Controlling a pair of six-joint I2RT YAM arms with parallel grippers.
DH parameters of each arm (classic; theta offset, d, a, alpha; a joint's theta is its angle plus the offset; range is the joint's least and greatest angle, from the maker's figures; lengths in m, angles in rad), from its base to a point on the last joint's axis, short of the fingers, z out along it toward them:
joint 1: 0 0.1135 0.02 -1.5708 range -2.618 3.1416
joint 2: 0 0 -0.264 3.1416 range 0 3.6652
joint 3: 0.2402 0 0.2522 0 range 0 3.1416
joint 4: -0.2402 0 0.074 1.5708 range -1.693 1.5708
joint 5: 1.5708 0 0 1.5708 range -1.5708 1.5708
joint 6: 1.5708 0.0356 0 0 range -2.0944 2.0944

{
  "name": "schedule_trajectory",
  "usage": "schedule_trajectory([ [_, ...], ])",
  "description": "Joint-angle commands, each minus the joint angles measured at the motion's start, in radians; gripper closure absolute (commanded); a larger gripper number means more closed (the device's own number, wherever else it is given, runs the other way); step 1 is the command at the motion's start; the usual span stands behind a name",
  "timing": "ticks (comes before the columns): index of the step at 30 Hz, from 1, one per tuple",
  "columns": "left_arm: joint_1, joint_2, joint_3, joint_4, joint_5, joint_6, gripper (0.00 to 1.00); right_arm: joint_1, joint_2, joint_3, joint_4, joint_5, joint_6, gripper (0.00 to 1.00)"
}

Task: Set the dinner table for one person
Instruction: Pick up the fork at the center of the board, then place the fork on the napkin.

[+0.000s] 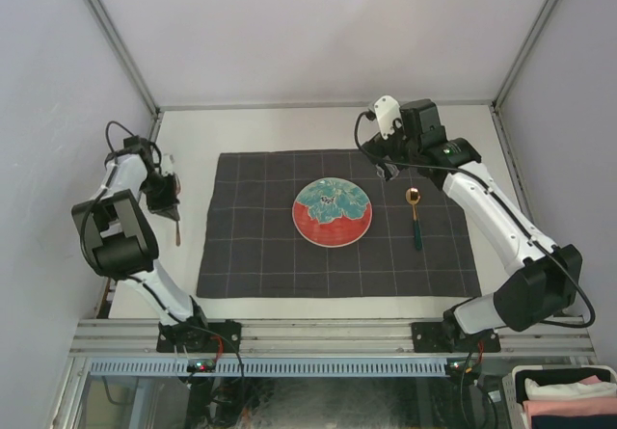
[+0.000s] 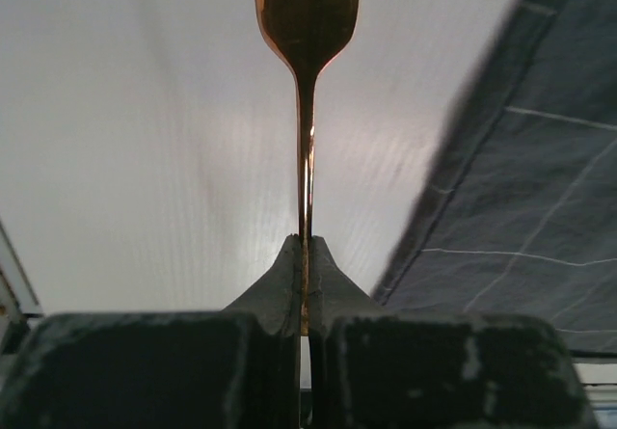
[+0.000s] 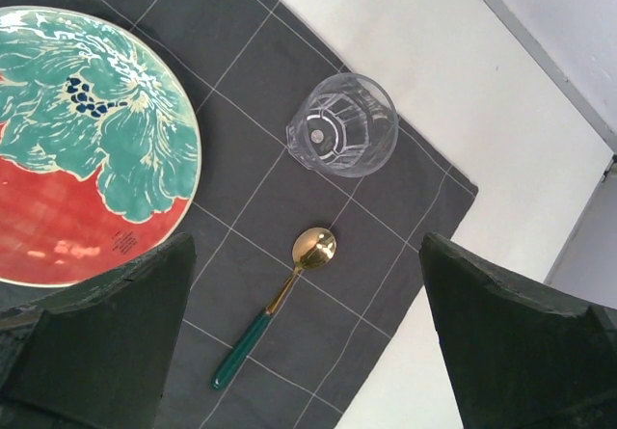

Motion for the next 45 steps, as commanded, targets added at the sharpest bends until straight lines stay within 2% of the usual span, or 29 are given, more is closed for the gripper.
schedule_trajectory([
  [1, -0.070, -0.033, 0.084, -0.002, 0.105, -0.112, 1.00, -0.015, -0.057, 0.002, 0.023, -0.003, 0.017, 0.00],
  [14, -0.298, 0.081, 0.235, 0.020, 0.097, -0.238, 1.00, -0.039, -0.089, -0.019, -0.026, -0.016, 0.026, 0.00],
  [22, -0.404, 0.067, 0.187, 0.033, 0.143, -0.282, 1.00, -0.063, -0.087, -0.039, -0.020, -0.028, 0.038, 0.00],
  [36, -0.514, 0.011, 0.117, 0.022, 0.184, -0.355, 1.00, -0.070, -0.077, -0.068, 0.004, -0.038, 0.045, 0.00],
  [45, -0.610, -0.087, -0.018, 0.071, 0.206, -0.389, 1.00, -0.124, -0.103, -0.089, 0.028, -0.033, 0.066, 0.00],
])
